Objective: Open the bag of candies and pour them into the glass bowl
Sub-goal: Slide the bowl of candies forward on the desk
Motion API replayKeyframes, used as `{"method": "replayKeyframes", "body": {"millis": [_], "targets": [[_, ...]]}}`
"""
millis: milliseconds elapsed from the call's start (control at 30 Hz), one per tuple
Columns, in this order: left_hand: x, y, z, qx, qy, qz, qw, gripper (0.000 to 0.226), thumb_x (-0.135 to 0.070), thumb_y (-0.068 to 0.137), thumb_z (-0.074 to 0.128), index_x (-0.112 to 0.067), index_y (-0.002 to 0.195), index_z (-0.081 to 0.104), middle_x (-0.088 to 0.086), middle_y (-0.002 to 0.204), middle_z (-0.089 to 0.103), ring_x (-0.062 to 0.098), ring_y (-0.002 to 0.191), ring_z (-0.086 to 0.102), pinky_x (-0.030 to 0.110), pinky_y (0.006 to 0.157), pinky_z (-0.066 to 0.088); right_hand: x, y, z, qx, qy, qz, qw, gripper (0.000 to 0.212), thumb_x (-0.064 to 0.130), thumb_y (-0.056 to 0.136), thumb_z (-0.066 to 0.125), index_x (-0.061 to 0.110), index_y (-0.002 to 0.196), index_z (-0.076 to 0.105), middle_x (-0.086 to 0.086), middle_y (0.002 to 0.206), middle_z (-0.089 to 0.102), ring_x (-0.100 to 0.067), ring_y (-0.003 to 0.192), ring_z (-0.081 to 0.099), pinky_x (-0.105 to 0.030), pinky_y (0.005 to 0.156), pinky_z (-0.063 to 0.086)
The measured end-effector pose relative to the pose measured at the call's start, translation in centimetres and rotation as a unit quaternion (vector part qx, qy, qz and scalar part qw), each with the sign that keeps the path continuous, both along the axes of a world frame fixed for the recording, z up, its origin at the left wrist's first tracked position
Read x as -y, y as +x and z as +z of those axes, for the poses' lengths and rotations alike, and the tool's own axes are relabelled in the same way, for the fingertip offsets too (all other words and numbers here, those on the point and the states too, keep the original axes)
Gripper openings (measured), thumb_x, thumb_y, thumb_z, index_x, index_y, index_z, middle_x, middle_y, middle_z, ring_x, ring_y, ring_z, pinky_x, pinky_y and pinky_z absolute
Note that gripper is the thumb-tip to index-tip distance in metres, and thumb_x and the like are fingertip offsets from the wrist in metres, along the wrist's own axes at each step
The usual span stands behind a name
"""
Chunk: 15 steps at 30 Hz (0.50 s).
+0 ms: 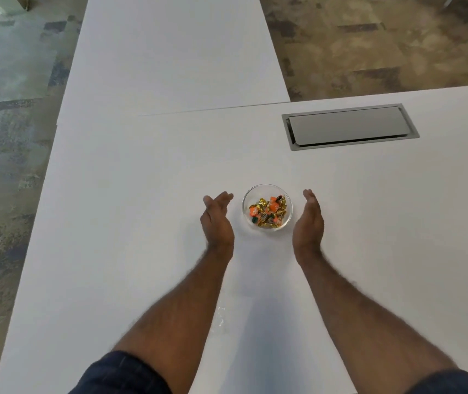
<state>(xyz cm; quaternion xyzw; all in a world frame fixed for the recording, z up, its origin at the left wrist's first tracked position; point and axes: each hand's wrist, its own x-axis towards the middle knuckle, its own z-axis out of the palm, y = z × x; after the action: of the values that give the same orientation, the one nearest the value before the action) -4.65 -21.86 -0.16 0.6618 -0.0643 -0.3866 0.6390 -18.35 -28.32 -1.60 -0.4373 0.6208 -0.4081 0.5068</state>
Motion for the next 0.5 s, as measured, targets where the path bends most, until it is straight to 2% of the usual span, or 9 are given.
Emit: {"method": "replayKeyframes", "body": {"millis": [133,200,267,333,400,433,500], "targets": [[2.4,-0.9,-0.9,-0.059,0.018,0.023,0.998,0.058,-0.040,0.106,0.022,-0.005,0.120,0.065,0.015,0.123,0.070,0.025,0.124,0.059,0.037,0.113,0.039,2.0,0.1,-1.3,0.069,0.114,-0.004,0.991,0.051,0.039,0.105,0.025,0.016,0.132,0.061,-0.002,0.141,0.059,-0.016,0.134,0.047,-0.024,0.104,0.034],[3.2,-1.3,-1.7,-0.072,0.033,0.029,0.996,0.053,-0.041,0.105,0.026,-0.010,0.111,0.068,0.013,0.121,0.071,0.026,0.124,0.060,0.039,0.111,0.041,2.1,0.6,-1.9,0.078,0.139,-0.005,0.987,0.047,0.038,0.105,0.029,0.018,0.122,0.068,0.000,0.123,0.069,-0.017,0.120,0.058,-0.022,0.088,0.044],[4.0,-1.6,-2.7,-0.075,0.047,0.039,0.995,0.049,-0.040,0.104,0.030,-0.014,0.101,0.071,0.009,0.112,0.073,0.027,0.116,0.064,0.036,0.098,0.051,2.2,1.3,-2.4,0.090,0.156,-0.010,0.984,0.041,0.036,0.103,0.035,0.023,0.110,0.072,0.004,0.107,0.072,-0.016,0.104,0.065,-0.024,0.075,0.050],[4.4,-1.8,-3.4,-0.075,0.055,0.038,0.995,0.047,-0.041,0.104,0.032,-0.019,0.097,0.073,0.004,0.105,0.075,0.021,0.101,0.070,0.027,0.075,0.056,2.1,2.1,-2.8,0.101,0.164,-0.010,0.981,0.035,0.037,0.101,0.039,0.028,0.097,0.073,0.009,0.100,0.071,-0.014,0.099,0.064,-0.028,0.076,0.053],[5.0,-2.4,-4.0,-0.087,0.050,0.031,0.994,0.044,-0.042,0.103,0.033,-0.027,0.091,0.073,0.002,0.107,0.076,0.006,0.092,0.070,0.019,0.063,0.055,2.0,2.5,-3.4,0.107,0.168,-0.011,0.980,0.034,0.040,0.100,0.040,0.031,0.092,0.072,0.010,0.100,0.071,-0.013,0.099,0.064,-0.034,0.085,0.054],[5.3,-2.7,-4.1,-0.087,0.050,0.027,0.995,0.044,-0.042,0.103,0.033,-0.029,0.089,0.072,0.002,0.109,0.077,0.003,0.092,0.069,0.018,0.063,0.055,2.0,2.6,-3.6,0.110,0.169,-0.009,0.979,0.034,0.041,0.101,0.039,0.033,0.092,0.071,0.010,0.101,0.070,-0.013,0.100,0.064,-0.036,0.088,0.054],[5.4,-3.0,-4.3,-0.083,0.054,0.025,0.995,0.042,-0.041,0.103,0.035,-0.030,0.088,0.072,0.002,0.111,0.077,0.006,0.100,0.069,0.026,0.075,0.057,2.0,3.0,-3.7,0.118,0.168,-0.011,0.979,0.033,0.041,0.101,0.038,0.034,0.097,0.070,0.006,0.107,0.071,-0.015,0.103,0.064,-0.037,0.090,0.054]]}}
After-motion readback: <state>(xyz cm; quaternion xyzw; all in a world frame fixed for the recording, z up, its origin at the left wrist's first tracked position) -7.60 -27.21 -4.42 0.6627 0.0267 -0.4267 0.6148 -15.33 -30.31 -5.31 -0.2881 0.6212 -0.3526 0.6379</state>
